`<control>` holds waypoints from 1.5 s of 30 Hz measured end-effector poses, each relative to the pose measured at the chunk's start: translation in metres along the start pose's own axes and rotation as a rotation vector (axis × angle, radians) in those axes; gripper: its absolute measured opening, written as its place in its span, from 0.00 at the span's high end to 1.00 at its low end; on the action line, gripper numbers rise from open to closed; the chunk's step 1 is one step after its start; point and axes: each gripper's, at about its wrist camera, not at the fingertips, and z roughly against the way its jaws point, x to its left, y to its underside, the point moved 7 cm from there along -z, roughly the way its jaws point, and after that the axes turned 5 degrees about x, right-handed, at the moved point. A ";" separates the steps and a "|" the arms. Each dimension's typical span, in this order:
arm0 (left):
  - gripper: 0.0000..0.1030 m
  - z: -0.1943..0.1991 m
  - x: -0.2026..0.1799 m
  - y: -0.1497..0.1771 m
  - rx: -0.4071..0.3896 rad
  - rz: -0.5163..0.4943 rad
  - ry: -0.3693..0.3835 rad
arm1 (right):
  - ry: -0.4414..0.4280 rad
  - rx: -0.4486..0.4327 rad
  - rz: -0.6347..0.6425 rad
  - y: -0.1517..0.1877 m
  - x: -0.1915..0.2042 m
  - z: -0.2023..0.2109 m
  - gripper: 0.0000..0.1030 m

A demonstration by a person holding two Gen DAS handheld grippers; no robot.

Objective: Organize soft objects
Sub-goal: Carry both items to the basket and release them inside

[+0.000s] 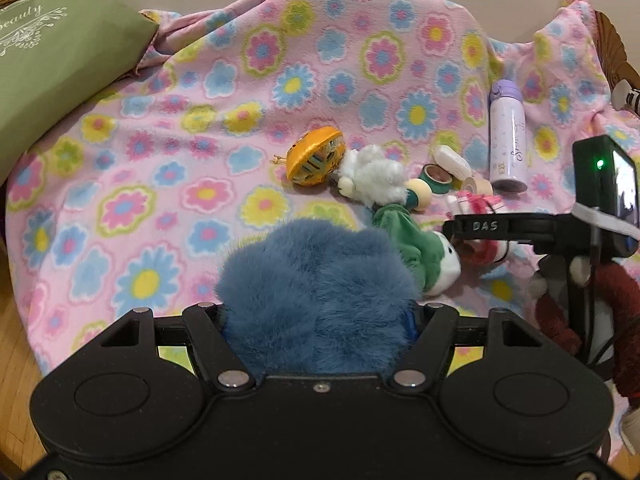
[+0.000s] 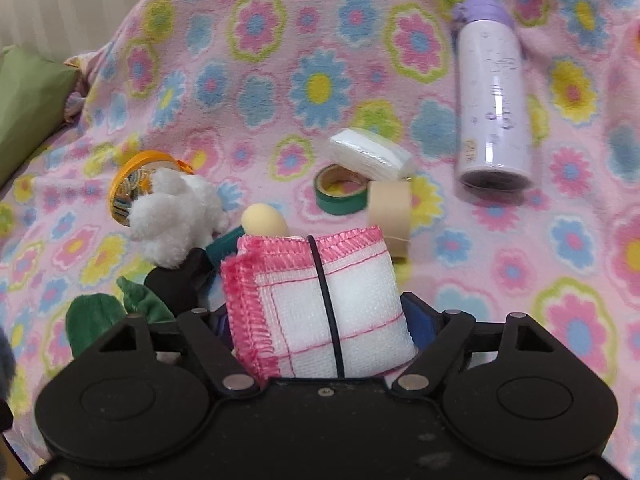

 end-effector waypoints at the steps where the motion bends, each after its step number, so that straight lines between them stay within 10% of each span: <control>1: 0.37 0.003 0.000 0.002 -0.003 0.006 0.003 | 0.020 -0.002 -0.006 0.001 -0.003 0.006 0.23; 26: 0.37 0.108 -0.016 0.073 -0.066 0.002 0.065 | -0.128 -0.196 -0.114 0.127 0.023 0.260 0.23; 45: 0.37 0.104 -0.023 0.113 0.041 -0.002 0.088 | -0.098 -0.026 -0.139 0.192 0.021 0.260 0.23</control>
